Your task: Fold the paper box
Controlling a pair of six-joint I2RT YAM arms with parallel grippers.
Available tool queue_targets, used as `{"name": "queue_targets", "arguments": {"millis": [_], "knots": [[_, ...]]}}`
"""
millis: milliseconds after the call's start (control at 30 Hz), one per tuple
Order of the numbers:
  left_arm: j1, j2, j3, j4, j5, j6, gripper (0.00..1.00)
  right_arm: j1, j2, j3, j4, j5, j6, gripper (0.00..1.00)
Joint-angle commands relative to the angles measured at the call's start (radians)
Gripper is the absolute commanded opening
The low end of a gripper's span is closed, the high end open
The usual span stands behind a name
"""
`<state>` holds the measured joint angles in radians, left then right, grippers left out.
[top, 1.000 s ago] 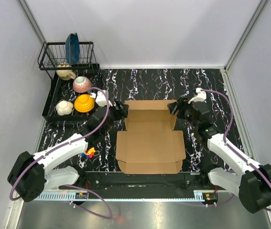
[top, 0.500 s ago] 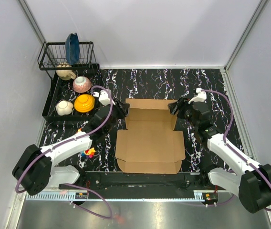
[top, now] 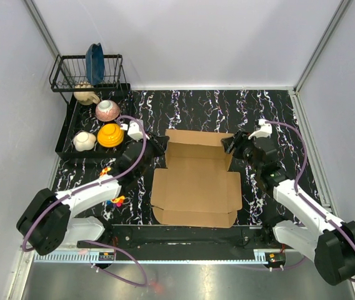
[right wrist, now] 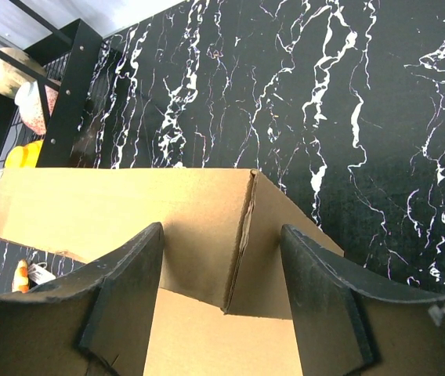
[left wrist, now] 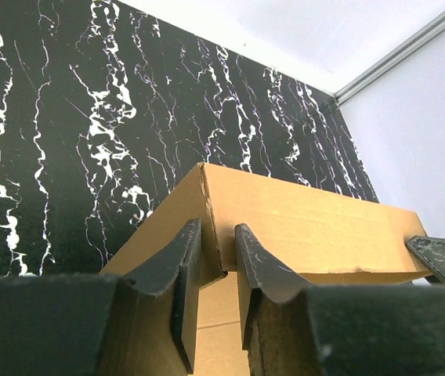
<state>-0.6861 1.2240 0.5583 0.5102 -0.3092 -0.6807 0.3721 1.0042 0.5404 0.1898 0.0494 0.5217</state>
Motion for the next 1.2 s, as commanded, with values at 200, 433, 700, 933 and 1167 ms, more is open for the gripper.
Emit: {"name": "queue_targets", "arguments": {"millis": [200,433,700,933,1167], "knots": [[-0.013,0.049,-0.158,-0.065,0.024,-0.06,0.19,-0.002,-0.036,-0.079,-0.136,0.03,-0.002,0.65],[-0.05,0.075,-0.189,-0.024,-0.005,-0.068,0.19,-0.004,-0.075,-0.097,-0.173,0.027,0.004,0.65],[-0.062,0.094,-0.198,-0.006,-0.014,-0.072,0.19,-0.002,-0.095,-0.117,-0.182,0.024,0.02,0.65],[-0.066,0.114,-0.231,0.017,-0.016,-0.082,0.19,-0.002,-0.092,-0.117,-0.245,0.02,0.041,0.62],[-0.066,0.045,-0.196,-0.051,-0.036,-0.046,0.19,-0.002,-0.119,-0.037,-0.302,0.053,0.021,0.69]]}}
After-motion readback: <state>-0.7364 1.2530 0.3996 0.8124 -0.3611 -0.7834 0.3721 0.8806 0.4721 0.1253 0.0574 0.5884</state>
